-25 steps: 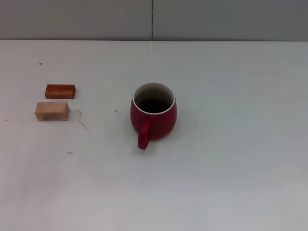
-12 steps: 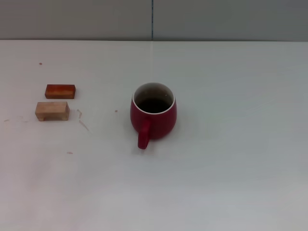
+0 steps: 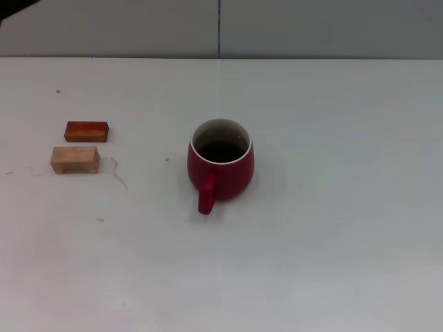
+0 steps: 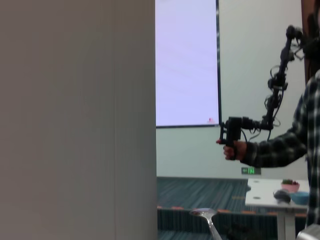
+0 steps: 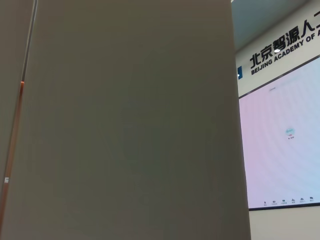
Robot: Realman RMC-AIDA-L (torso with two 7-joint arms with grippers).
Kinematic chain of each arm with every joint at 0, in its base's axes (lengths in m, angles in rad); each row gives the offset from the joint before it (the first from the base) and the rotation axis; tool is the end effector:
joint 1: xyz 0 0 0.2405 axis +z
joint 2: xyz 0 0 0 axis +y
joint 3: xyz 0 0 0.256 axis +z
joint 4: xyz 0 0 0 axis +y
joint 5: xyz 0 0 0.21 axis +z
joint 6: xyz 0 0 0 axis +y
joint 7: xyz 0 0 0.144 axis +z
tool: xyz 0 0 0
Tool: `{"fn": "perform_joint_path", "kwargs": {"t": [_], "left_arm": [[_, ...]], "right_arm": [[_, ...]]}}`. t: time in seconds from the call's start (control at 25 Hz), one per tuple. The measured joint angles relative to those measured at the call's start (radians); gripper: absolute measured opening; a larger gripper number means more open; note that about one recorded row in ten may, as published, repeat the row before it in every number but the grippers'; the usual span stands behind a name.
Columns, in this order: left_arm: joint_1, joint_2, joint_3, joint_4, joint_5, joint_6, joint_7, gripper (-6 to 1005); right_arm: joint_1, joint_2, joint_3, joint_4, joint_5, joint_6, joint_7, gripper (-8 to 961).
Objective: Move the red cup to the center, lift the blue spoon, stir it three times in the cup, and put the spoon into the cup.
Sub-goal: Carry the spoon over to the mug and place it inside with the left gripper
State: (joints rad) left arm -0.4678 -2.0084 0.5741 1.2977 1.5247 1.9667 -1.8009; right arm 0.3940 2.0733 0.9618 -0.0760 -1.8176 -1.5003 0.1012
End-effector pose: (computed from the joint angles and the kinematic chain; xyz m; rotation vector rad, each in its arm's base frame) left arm -0.1693 0.3019 0.1660 -2.6215 -0.1269 -1.0960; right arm 0.3968 0.2675 0.1012 -0.9429 0.3970 0.5613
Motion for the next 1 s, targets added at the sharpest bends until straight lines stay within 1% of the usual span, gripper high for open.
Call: {"fn": "perform_joint_path", "kwargs": {"t": [0.2, 0.32, 0.4, 0.64, 0.76, 1.0], "left_arm": [[-0.049, -0.026, 0.020, 0.126, 0.136, -0.015, -0.014, 170], [-0.074, -0.043, 0.063, 0.203, 0.213, -0.032, -0.019, 169], [-0.084, -0.046, 0.111, 0.253, 0.247, -0.041, -0.032, 169], [-0.123, -0.048, 0.245, 0.384, 0.365, -0.062, -0.081, 169], [-0.135, -0.049, 0.292, 0.417, 0.410, -0.069, -0.092, 169], [-0.158, -0.053, 0.371, 0.439, 0.522, -0.090, -0.096, 169]], "right_arm": [[-0.006, 0.000, 0.000, 0.000, 0.000, 0.003, 0.000, 541], [-0.009, -0.001, 0.000, 0.000, 0.000, 0.003, 0.000, 541], [-0.010, -0.001, 0.000, -0.001, 0.000, 0.004, 0.000, 541], [-0.010, -0.001, 0.000, -0.001, 0.000, 0.006, 0.000, 541], [-0.011, -0.001, 0.000, -0.001, 0.000, 0.007, 0.000, 541], [-0.011, -0.002, -0.004, -0.001, 0.000, 0.007, 0.000, 541]]}}
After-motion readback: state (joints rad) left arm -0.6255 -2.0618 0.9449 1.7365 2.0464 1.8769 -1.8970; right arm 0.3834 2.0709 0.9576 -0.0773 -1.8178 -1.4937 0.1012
